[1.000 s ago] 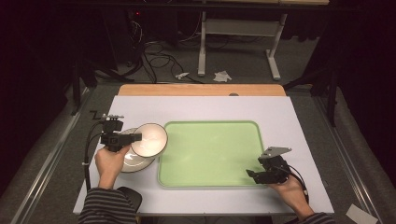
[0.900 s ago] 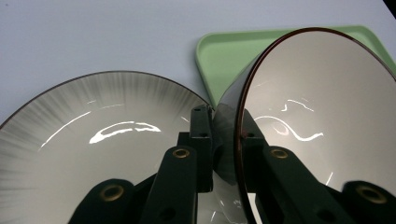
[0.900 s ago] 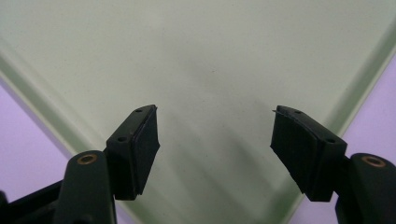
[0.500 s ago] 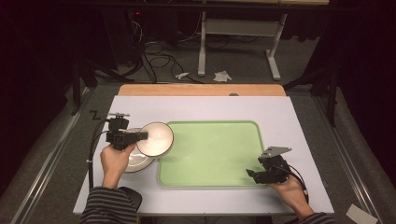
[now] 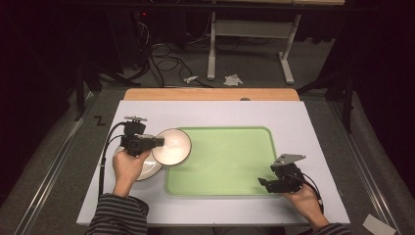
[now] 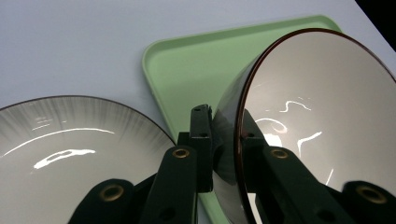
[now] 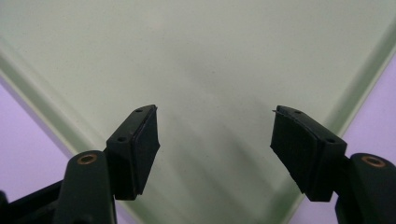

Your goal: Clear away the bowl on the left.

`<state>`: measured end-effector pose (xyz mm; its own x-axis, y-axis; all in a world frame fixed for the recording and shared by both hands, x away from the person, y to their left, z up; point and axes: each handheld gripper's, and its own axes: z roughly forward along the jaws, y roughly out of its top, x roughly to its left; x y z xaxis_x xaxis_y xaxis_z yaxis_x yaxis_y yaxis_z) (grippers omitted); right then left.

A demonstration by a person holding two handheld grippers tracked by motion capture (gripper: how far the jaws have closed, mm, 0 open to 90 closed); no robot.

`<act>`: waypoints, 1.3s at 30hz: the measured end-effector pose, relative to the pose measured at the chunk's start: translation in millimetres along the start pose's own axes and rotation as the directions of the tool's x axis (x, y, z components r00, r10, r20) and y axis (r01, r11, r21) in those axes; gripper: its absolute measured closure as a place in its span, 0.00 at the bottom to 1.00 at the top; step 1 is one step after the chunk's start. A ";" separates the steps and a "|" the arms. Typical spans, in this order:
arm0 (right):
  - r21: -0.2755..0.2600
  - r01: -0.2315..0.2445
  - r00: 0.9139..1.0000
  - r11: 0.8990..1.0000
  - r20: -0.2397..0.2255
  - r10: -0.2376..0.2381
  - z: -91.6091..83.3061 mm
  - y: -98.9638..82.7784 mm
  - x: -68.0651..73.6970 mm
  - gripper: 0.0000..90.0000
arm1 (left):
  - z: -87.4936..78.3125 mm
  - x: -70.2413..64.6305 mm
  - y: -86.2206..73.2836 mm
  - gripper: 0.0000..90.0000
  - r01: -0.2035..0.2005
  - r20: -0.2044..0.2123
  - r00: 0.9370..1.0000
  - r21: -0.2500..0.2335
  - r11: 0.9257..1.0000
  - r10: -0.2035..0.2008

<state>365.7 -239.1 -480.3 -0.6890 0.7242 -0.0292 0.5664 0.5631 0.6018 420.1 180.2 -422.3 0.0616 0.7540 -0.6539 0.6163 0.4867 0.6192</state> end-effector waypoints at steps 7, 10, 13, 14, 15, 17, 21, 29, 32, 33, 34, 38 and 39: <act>-0.001 -0.002 1.000 1.000 -0.003 0.002 -0.3 -0.7 -1.1 0.37 | 8.6 -14.1 -5.0 0.90 -0.025 0.025 0.999 0.029 0.999 0.024; -0.002 0.001 1.000 1.000 -0.003 -0.001 -0.2 -0.5 -0.3 0.37 | 13.3 -21.2 -8.6 0.90 -0.040 0.034 0.999 0.043 0.998 0.039; 0.001 0.000 1.000 1.000 -0.001 0.000 -0.1 -0.4 -0.1 0.37 | 18.0 -28.4 -11.3 0.90 -0.051 0.046 0.998 0.054 0.997 0.048; 0.006 -0.001 1.000 1.000 -0.002 0.001 -0.2 -0.4 -0.4 0.37 | 19.7 -30.5 -12.0 0.90 -0.056 0.049 0.997 0.060 0.997 0.053; 0.006 0.000 1.000 1.000 -0.002 0.000 -0.1 -0.6 -0.8 0.37 | 21.5 -32.6 -12.9 0.90 -0.058 0.052 0.997 0.065 0.996 0.055; 0.000 -0.003 1.000 1.000 -0.005 0.003 -0.4 -0.8 -1.2 0.37 | 25.1 -37.2 -15.5 0.90 -0.072 0.056 0.996 0.064 0.995 0.068; -0.003 0.002 1.000 1.000 -0.003 -0.002 -0.5 -0.8 -0.7 0.37 | 32.8 -46.2 -21.8 0.90 -0.092 0.065 0.994 0.073 0.993 0.087; 0.004 0.001 1.000 1.000 -0.005 -0.001 -0.6 -0.8 -1.6 0.37 | 47.0 -57.4 -29.7 0.90 -0.103 0.082 0.992 0.101 0.990 0.095; 0.002 -0.001 1.000 1.000 -0.008 0.001 -0.4 -0.8 -1.7 0.37 | 50.6 -60.8 -32.8 0.90 -0.120 0.088 0.990 0.114 0.986 0.111; 0.001 0.002 1.000 1.000 -0.007 -0.002 -0.4 -0.7 -1.6 0.37 | 51.9 -62.9 -33.8 0.90 -0.116 0.090 0.990 0.112 0.987 0.106; -0.002 0.001 1.000 1.000 -0.006 -0.001 -0.3 -0.6 -1.2 0.37 | 52.8 -64.8 -34.6 0.90 -0.118 0.093 0.990 0.112 0.987 0.108; 0.005 0.003 1.000 1.000 -0.004 -0.003 -0.2 -0.5 -1.5 0.37 | 57.8 -71.2 -36.3 0.90 -0.124 0.110 0.988 0.127 0.984 0.110; 0.003 0.002 1.000 1.000 -0.004 -0.002 -0.5 -0.6 -1.7 0.37 | 59.2 -72.3 -36.5 0.90 -0.121 0.115 0.988 0.130 0.984 0.106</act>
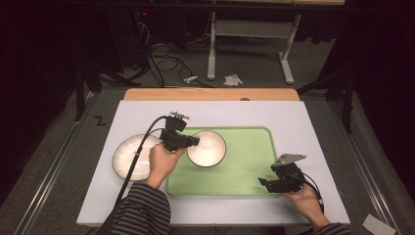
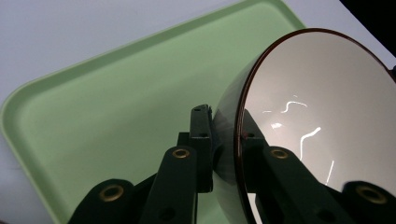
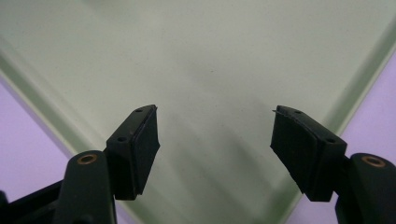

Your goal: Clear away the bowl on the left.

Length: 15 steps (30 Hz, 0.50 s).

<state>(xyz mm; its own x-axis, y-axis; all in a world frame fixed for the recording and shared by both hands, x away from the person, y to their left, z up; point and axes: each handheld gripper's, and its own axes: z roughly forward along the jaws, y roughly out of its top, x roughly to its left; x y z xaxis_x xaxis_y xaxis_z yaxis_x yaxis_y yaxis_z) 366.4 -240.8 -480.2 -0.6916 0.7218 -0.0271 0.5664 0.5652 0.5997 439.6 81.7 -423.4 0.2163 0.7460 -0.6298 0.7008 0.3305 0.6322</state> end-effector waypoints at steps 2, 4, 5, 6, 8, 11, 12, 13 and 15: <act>-0.003 -0.003 1.000 1.000 0.005 0.003 -0.4 -0.1 -0.5 0.37 | 2.6 -1.3 -0.2 0.90 0.002 0.004 1.000 0.008 1.000 -0.002; -0.007 -0.002 1.000 1.000 -0.001 0.002 -0.5 -0.3 -0.6 0.37 | 5.2 -2.7 -0.6 0.90 0.010 0.006 1.000 0.006 1.000 -0.010; -0.008 -0.003 1.000 1.000 0.000 0.003 -0.5 -0.2 -0.3 0.37 | 5.6 -2.4 -0.6 0.90 0.003 0.007 1.000 0.015 1.000 -0.004; -0.008 -0.001 1.000 1.000 0.001 0.001 -0.5 0.0 -0.2 0.37 | 6.1 -2.8 -0.7 0.90 0.004 0.007 1.000 0.014 1.000 -0.004; -0.008 0.002 1.000 1.000 -0.001 -0.002 -0.4 0.1 -0.2 0.37 | 7.3 -4.1 -0.4 0.90 0.009 0.007 1.000 0.012 1.000 -0.009; -0.005 0.001 1.000 1.000 0.002 -0.001 -0.2 0.0 -0.7 0.37 | 10.1 -5.8 0.0 0.90 0.004 0.005 1.000 0.013 1.000 -0.004; -0.009 0.001 1.000 1.000 -0.001 -0.001 -0.5 -0.1 -0.9 0.37 | 11.2 -6.2 -0.1 0.90 -0.001 0.005 1.000 0.018 1.000 0.001; -0.008 -0.001 1.000 1.000 -0.003 0.001 -0.8 -0.2 -1.0 0.37 | 13.0 -7.2 -0.6 0.90 0.001 0.001 1.000 0.016 1.000 -0.001; -0.007 -0.004 1.000 1.000 0.002 0.004 -1.2 -0.3 -0.7 0.37 | 16.0 -9.0 -1.5 0.90 0.005 0.000 1.000 0.015 1.000 -0.005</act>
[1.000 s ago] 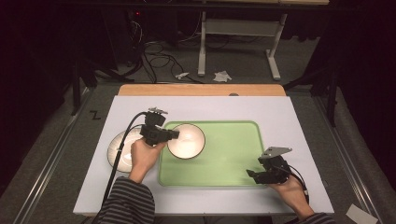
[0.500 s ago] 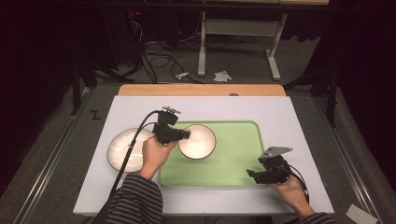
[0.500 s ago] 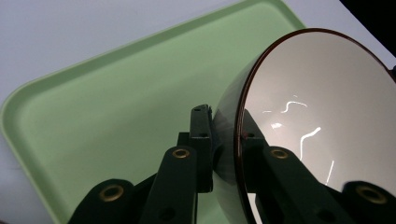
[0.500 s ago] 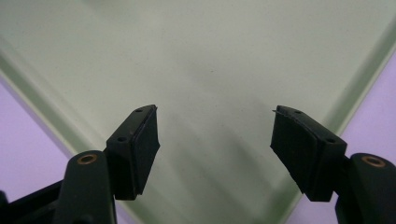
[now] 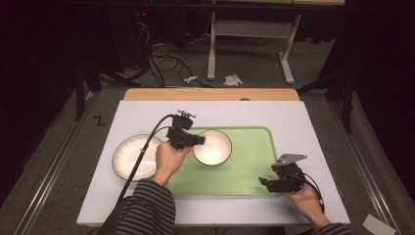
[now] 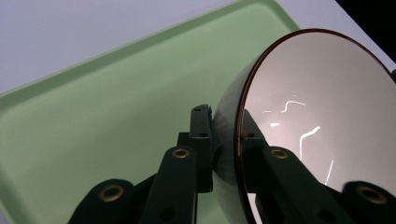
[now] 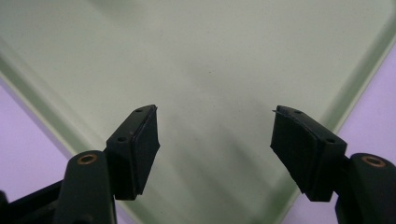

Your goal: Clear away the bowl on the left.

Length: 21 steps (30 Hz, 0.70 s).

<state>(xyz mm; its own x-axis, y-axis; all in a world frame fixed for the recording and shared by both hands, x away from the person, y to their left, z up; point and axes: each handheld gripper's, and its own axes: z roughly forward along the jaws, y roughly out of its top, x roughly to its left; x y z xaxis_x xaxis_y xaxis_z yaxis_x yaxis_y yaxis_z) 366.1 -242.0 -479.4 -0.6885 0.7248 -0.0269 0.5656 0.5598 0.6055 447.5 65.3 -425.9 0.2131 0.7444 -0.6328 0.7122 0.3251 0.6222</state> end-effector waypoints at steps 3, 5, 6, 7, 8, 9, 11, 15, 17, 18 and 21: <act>-0.006 0.004 1.000 1.000 0.002 -0.004 -0.4 0.2 0.5 0.37 | 2.8 -1.5 -1.0 0.90 -0.004 0.003 1.000 0.010 1.000 0.004; -0.005 0.005 1.000 1.000 0.002 -0.005 -0.5 0.4 0.5 0.37 | 4.7 -1.6 -0.8 0.90 -0.005 0.008 1.000 0.015 1.000 0.005; -0.003 0.005 1.000 1.000 0.003 -0.005 -0.2 0.4 0.4 0.37 | 6.4 -2.0 -0.5 0.90 0.003 0.008 1.000 0.013 1.000 -0.004; -0.005 0.005 1.000 1.000 -0.002 -0.005 0.2 0.3 0.1 0.37 | 8.2 -2.1 -0.4 0.90 0.009 0.007 1.000 0.014 1.000 -0.010; -0.002 0.004 1.000 1.000 0.001 -0.004 -0.2 0.3 0.1 0.37 | 9.8 -1.9 -0.6 0.90 0.011 0.006 1.000 0.018 1.000 -0.011; -0.006 0.003 1.000 1.000 0.001 -0.003 -0.3 0.2 0.0 0.37 | 11.7 -1.7 -1.0 0.90 0.017 0.007 1.000 0.019 1.000 -0.017; -0.009 0.002 1.000 1.000 0.002 -0.002 -0.8 0.1 0.0 0.37 | 16.3 -0.7 -2.0 0.90 0.020 0.002 1.000 0.026 0.999 -0.020; -0.010 0.004 1.000 1.000 0.001 -0.004 -1.2 0.3 0.9 0.37 | 25.2 -1.9 -4.2 0.90 0.022 -0.009 1.000 0.030 0.999 -0.022; -0.005 0.006 1.000 1.000 0.005 -0.006 -0.9 0.2 0.9 0.37 | 29.6 -2.4 -4.5 0.90 0.026 -0.008 1.000 0.029 0.999 -0.025; -0.005 0.004 1.000 1.000 0.000 -0.004 -0.5 0.0 0.9 0.37 | 32.1 -2.5 -4.4 0.90 0.030 -0.014 0.999 0.030 0.999 -0.029; -0.007 0.006 1.000 1.000 -0.001 -0.006 -0.9 -0.2 0.1 0.37 | 40.0 -1.4 -6.3 0.90 0.024 -0.026 0.999 0.026 0.999 -0.024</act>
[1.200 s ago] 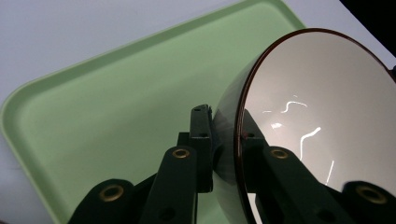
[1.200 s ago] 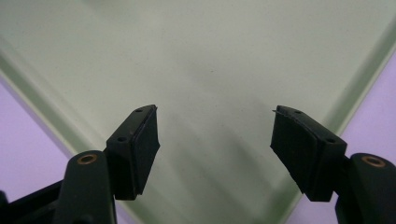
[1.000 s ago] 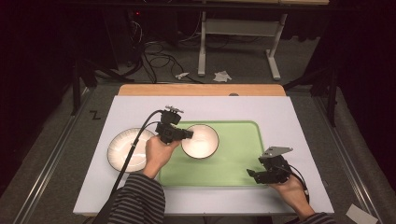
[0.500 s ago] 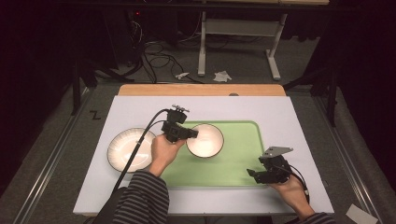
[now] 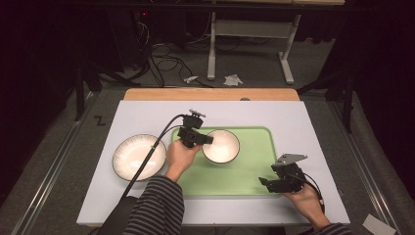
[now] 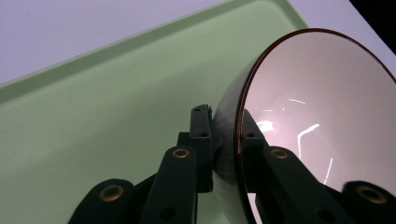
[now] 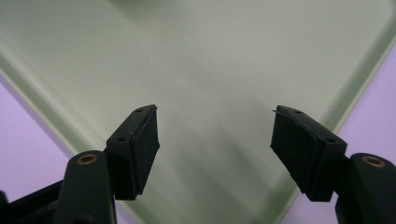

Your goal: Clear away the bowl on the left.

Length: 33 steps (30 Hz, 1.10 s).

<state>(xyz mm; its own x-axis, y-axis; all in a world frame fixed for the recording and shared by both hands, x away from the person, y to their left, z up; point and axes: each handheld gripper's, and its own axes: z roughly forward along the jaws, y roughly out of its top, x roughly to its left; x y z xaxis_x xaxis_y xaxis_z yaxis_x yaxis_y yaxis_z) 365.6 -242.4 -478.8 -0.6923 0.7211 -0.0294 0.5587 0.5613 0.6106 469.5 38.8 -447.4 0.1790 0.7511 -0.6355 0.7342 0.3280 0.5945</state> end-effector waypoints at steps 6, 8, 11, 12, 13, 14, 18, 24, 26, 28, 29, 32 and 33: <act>-0.005 0.004 1.000 1.000 -0.001 -0.004 -1.2 0.1 1.1 0.37 | 16.6 4.9 -5.7 0.90 0.009 -0.030 1.000 0.002 1.000 -0.009; 0.000 0.006 1.000 1.000 -0.001 -0.006 -0.7 0.1 0.9 0.37 | 21.2 6.5 -6.0 0.90 0.022 -0.040 0.999 0.005 1.000 -0.022; 0.000 0.004 1.000 1.000 -0.001 -0.004 -0.5 0.1 0.6 0.37 | 26.0 8.7 -6.4 0.90 0.033 -0.047 0.998 -0.001 0.999 -0.033; 0.003 0.004 1.000 1.000 0.001 -0.004 -1.1 0.0 0.5 0.37 | 29.8 10.9 -7.4 0.90 0.033 -0.060 0.998 0.003 0.999 -0.033; 0.003 0.004 1.000 1.000 0.001 -0.004 -1.0 0.0 0.5 0.37 | 31.2 11.7 -8.2 0.90 0.031 -0.064 0.997 0.004 0.999 -0.031; 0.000 0.005 1.000 1.000 -0.001 -0.005 -0.7 0.0 0.6 0.37 | 32.6 12.7 -9.0 0.90 0.025 -0.070 0.997 0.003 1.000 -0.025; 0.004 0.008 1.000 1.000 -0.001 -0.008 -0.7 0.2 1.4 0.37 | 36.5 15.2 -10.4 0.90 0.031 -0.083 0.996 -0.004 1.000 -0.031; 0.003 0.008 1.000 1.000 -0.001 -0.008 -0.5 -0.1 0.9 0.37 | 43.1 18.3 -12.3 0.91 0.043 -0.083 0.996 -0.012 0.999 -0.044; 0.005 0.003 1.000 1.000 -0.003 -0.003 -0.3 0.0 1.8 0.37 | 43.1 16.4 -13.1 0.91 0.047 -0.090 0.995 -0.018 0.999 -0.049; 0.006 0.009 1.000 1.000 -0.001 -0.009 -0.1 0.3 2.2 0.37 | 43.2 16.2 -13.6 0.91 0.046 -0.090 0.995 -0.020 0.999 -0.048; 0.008 0.009 1.000 1.000 -0.002 -0.009 0.0 0.3 2.2 0.37 | 43.3 16.2 -13.6 0.91 0.047 -0.089 0.995 -0.020 0.999 -0.048; 0.008 0.006 1.000 1.000 -0.004 -0.006 0.5 0.1 1.8 0.37 | 43.0 16.5 -13.4 0.91 0.047 -0.088 0.995 -0.015 0.999 -0.048; 0.006 0.005 1.000 1.000 -0.003 -0.005 0.3 0.0 1.7 0.37 | 43.1 16.9 -13.5 0.90 0.045 -0.084 0.995 -0.016 0.999 -0.046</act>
<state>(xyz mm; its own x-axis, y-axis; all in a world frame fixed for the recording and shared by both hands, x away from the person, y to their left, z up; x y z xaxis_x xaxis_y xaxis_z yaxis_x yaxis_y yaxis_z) 364.5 -241.0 -479.0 -0.6967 0.7168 -0.0304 0.5575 0.5676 0.6058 490.8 22.4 -487.3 0.0891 0.7805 -0.6188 0.7308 0.3709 0.5730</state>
